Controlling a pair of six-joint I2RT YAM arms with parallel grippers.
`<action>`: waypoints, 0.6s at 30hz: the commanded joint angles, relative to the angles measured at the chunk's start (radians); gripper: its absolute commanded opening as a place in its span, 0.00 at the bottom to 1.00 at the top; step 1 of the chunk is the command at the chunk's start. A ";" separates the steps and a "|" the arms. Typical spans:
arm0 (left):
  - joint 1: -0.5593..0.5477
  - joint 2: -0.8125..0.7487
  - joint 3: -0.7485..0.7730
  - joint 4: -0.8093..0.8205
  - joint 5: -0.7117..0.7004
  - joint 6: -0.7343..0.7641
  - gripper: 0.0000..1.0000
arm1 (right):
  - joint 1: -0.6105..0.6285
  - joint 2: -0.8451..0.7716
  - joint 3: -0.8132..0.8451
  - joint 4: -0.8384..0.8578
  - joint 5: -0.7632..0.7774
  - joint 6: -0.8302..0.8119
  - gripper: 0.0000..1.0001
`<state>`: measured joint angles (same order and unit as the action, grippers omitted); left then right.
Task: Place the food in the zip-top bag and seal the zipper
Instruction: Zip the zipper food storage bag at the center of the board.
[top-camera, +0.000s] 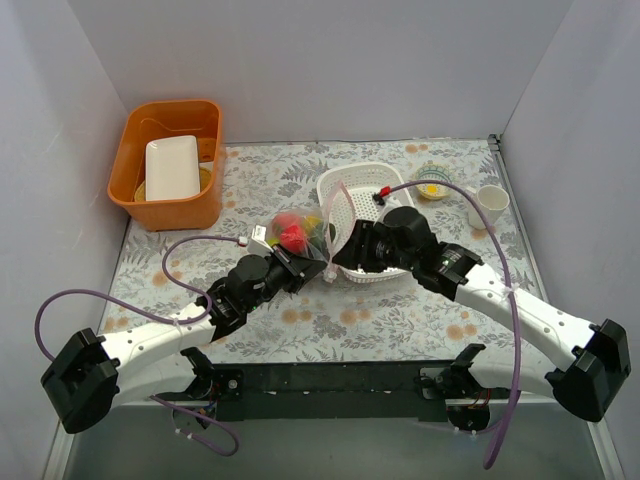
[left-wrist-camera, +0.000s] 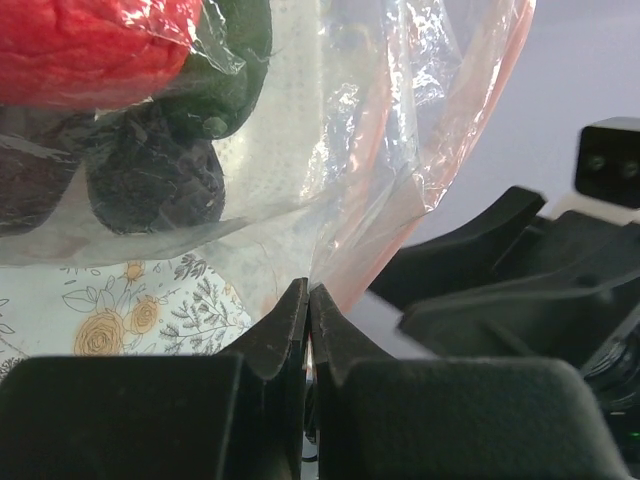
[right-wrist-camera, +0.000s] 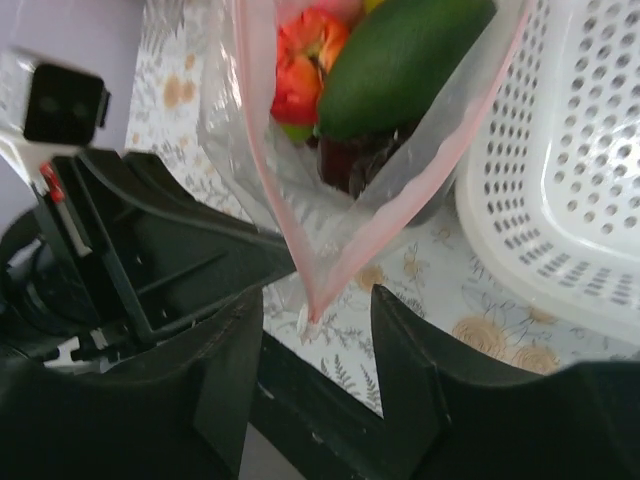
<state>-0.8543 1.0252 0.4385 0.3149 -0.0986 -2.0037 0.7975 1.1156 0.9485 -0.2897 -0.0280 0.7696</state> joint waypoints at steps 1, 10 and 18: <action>-0.005 -0.002 0.039 -0.017 -0.027 0.019 0.00 | 0.055 0.019 -0.027 0.032 -0.041 0.057 0.51; -0.005 -0.001 0.042 -0.027 -0.029 0.020 0.00 | 0.066 0.059 -0.039 0.040 -0.067 0.065 0.40; -0.005 -0.001 0.040 -0.025 -0.033 0.017 0.00 | 0.074 0.070 -0.042 0.030 -0.099 0.080 0.46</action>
<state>-0.8543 1.0267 0.4408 0.2943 -0.0986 -1.9972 0.8600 1.1755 0.9176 -0.2863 -0.0998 0.8364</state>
